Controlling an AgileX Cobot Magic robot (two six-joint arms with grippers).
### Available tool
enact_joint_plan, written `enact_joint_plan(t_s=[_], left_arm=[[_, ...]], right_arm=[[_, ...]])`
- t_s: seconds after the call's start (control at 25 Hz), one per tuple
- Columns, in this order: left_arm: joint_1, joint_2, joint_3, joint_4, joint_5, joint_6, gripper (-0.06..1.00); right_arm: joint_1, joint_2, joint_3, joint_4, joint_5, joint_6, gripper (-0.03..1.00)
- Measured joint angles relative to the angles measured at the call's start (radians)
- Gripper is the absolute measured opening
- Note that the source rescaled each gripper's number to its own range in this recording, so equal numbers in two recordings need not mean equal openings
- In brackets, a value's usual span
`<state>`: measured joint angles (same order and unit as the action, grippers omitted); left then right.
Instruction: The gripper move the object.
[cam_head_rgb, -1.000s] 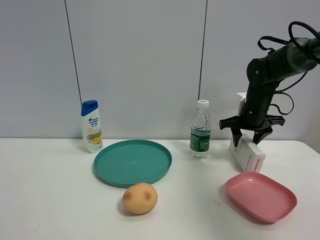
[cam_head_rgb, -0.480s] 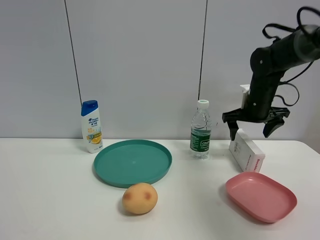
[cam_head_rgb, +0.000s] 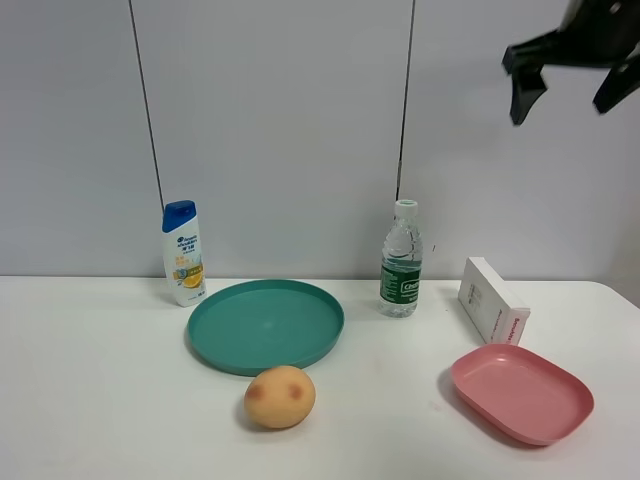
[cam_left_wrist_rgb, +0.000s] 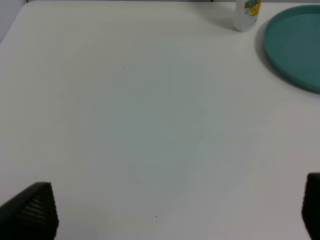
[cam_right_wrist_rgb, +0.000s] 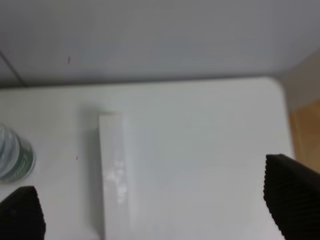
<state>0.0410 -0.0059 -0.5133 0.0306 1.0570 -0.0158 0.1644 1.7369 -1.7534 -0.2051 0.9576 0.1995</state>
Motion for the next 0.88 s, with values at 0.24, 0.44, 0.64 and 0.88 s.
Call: enact_joint_plan(t_s=[0.24,0.44,0.64,0.88], left_arm=[[0.0,0.0,0.0,0.0,0.0,0.0,1.0],[0.0,0.0,0.0,0.0,0.0,0.0,1.0],[0.0,0.0,0.0,0.0,0.0,0.0,1.0],[0.0,0.0,0.0,0.0,0.0,0.0,1.0]], right_arm=[[0.0,-0.211,0.0,-0.129,0.011,-0.014,0.85],[0.0,-0.338,-0.001,-0.202,0.079,-0.037,0.85],[0.0,-0.424,-0.001,-0.318,0.209,-0.097,0.85],[0.0,-0.519,-0.001,-0.151,0.253,-0.222,0.85]])
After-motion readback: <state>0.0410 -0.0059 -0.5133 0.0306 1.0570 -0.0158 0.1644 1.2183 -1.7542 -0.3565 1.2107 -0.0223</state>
